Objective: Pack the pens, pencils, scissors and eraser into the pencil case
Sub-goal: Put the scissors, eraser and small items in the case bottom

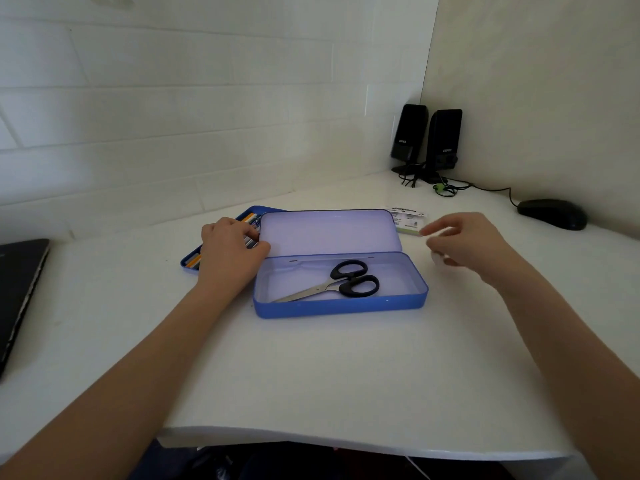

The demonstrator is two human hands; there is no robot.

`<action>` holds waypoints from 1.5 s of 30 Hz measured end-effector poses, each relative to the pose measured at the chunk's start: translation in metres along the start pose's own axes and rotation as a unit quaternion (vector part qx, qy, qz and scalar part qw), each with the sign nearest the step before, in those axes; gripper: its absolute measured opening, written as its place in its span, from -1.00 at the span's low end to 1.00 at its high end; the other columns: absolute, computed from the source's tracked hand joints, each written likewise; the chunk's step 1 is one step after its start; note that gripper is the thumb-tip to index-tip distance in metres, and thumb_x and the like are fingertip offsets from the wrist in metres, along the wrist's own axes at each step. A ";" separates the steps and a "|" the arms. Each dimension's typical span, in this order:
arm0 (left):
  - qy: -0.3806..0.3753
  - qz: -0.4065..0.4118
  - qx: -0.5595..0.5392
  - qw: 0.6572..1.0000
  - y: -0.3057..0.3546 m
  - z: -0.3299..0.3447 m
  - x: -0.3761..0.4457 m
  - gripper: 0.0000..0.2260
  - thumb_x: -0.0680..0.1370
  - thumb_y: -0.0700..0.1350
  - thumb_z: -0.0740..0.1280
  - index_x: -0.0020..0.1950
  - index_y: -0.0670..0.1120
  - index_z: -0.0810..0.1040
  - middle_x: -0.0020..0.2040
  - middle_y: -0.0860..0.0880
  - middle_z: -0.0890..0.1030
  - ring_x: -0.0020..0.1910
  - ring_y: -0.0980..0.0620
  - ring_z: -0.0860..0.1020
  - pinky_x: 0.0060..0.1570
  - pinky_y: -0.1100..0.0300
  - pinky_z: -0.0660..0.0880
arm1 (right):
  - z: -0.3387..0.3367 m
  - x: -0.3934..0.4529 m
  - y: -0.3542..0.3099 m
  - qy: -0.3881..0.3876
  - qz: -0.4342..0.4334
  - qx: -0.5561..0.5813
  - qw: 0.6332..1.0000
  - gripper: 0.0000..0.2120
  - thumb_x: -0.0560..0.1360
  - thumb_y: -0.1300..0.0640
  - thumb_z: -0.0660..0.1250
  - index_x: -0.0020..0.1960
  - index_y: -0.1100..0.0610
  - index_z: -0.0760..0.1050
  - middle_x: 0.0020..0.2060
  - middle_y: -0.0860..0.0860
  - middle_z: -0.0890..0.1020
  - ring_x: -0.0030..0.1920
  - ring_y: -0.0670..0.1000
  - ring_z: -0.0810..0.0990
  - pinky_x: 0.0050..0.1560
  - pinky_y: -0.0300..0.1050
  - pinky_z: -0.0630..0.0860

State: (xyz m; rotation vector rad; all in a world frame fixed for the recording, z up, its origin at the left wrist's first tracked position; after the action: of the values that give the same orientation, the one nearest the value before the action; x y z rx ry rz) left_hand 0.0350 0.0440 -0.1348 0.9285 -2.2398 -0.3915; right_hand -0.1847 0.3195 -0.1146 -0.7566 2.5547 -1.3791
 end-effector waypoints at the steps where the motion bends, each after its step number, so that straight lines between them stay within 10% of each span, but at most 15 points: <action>1: 0.000 -0.001 -0.001 1.000 0.000 0.000 0.000 -0.87 0.40 -0.11 0.35 -0.12 -0.11 0.63 0.00 -0.15 0.61 0.16 -0.20 0.47 -0.02 0.21 0.17 | 0.003 -0.003 -0.006 -0.016 -0.010 0.056 0.998 -0.81 0.42 0.32 0.33 0.01 0.21 0.61 -0.39 0.09 0.59 -0.43 -0.07 0.52 -0.30 -0.27 0.55; 9: 0.005 0.000 -0.008 1.000 0.002 -0.001 -0.001 -0.88 0.41 -0.12 0.34 -0.12 -0.12 0.63 0.00 -0.15 0.61 0.16 -0.19 0.46 -0.03 0.25 0.12 | 0.024 -0.020 -0.040 -0.059 -0.116 0.093 0.987 -0.91 0.43 0.24 0.42 -0.07 0.14 0.64 -0.25 0.06 0.65 -0.37 -0.13 0.58 -0.34 -0.48 0.50; 21: 0.003 0.001 -0.018 1.000 0.001 -0.001 -0.001 -0.89 0.41 -0.13 0.34 -0.13 -0.11 0.62 0.00 -0.16 0.60 0.16 -0.19 0.45 -0.04 0.26 0.12 | 0.060 -0.033 -0.052 -0.130 -0.308 -0.156 0.929 -0.83 0.36 0.38 0.43 -0.16 0.15 0.67 -0.22 -0.12 0.51 -0.22 -0.36 0.48 -0.19 -0.55 0.34; 27: -0.004 0.006 -0.027 1.000 0.002 0.000 -0.001 -0.91 0.41 -0.15 0.33 -0.15 -0.10 0.61 -0.02 -0.16 0.61 0.12 -0.21 0.46 -0.06 0.26 0.12 | 0.059 -0.023 -0.041 -0.118 -0.298 -0.185 0.929 -0.71 0.35 0.30 0.44 -0.19 -0.11 0.57 -0.13 -0.05 0.54 -0.07 -0.04 0.50 -0.05 -0.21 0.42; 37: -0.040 -0.005 -0.072 0.997 0.000 -0.007 0.000 -0.92 0.22 -0.01 0.30 -0.39 0.01 0.46 -0.05 -0.07 0.60 0.15 -0.14 0.44 -0.01 0.18 0.19 | 0.033 -0.018 -0.042 -0.079 -0.226 -0.055 0.969 -0.93 0.44 0.16 0.41 -0.11 0.03 0.56 -0.31 -0.07 0.62 -0.32 -0.12 0.53 -0.17 -0.25 0.46; 45: -0.075 0.024 -0.079 0.994 0.002 -0.012 -0.002 -0.80 0.16 0.05 0.25 -0.44 -0.08 0.40 -0.07 -0.05 0.58 0.10 -0.10 0.40 -0.04 0.17 0.25 | 0.035 0.011 -0.013 0.001 -0.169 -0.066 0.983 -0.78 0.54 0.26 0.21 0.10 0.11 0.57 0.07 0.05 0.63 -0.06 0.02 0.54 -0.16 -0.31 0.38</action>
State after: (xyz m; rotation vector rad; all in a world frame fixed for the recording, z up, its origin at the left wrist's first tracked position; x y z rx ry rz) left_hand 0.0435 0.0464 -0.1261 0.7835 -2.3229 -0.6239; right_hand -0.1768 0.2824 -0.1224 -1.2619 2.6279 -1.3013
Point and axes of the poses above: each hand's wrist, its own x-axis towards the middle knuckle, its own z-axis out of the palm, y = z × x, the point moved 8 cm from there along x, towards the middle knuckle
